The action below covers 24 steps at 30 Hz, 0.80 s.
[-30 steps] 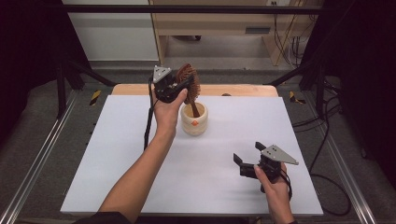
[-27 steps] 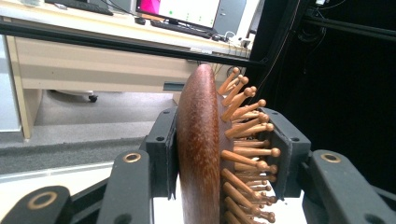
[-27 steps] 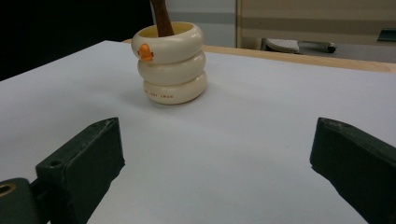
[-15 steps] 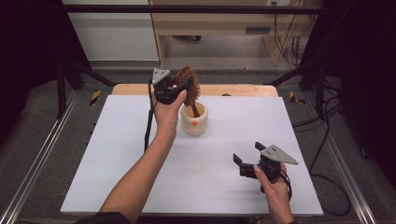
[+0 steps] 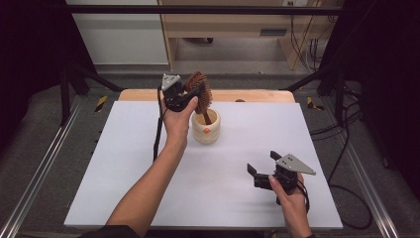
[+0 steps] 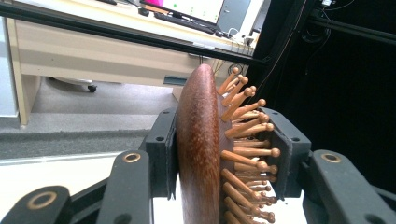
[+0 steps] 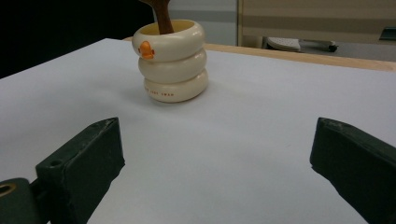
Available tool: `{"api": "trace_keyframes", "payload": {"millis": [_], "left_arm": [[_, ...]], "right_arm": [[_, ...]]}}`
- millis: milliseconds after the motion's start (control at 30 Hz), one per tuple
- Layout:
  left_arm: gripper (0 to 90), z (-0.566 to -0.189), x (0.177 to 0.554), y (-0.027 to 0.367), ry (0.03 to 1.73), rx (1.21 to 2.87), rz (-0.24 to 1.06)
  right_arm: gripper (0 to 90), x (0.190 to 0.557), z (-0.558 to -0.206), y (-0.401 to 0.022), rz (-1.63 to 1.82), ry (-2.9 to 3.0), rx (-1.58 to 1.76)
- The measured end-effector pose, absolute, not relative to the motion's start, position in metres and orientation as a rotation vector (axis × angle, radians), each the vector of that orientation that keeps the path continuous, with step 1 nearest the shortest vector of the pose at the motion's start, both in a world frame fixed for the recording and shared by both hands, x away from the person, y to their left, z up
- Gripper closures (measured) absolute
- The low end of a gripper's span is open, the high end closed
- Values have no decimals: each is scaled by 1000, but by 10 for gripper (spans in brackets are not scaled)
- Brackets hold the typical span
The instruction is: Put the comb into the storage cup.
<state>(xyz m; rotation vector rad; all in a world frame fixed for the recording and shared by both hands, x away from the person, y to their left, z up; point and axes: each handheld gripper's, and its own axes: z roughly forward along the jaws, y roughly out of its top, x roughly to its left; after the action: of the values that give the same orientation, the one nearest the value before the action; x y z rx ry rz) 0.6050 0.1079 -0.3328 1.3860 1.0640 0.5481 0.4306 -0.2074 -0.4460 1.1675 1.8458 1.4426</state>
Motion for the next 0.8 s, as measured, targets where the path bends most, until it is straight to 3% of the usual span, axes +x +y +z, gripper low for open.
{"api": "trace_keyframes", "payload": {"millis": [800], "left_arm": [[516,-337,606,106,1076,1374,531]], "right_arm": [[32,431,-446,-208,1440,1848,1169]]}}
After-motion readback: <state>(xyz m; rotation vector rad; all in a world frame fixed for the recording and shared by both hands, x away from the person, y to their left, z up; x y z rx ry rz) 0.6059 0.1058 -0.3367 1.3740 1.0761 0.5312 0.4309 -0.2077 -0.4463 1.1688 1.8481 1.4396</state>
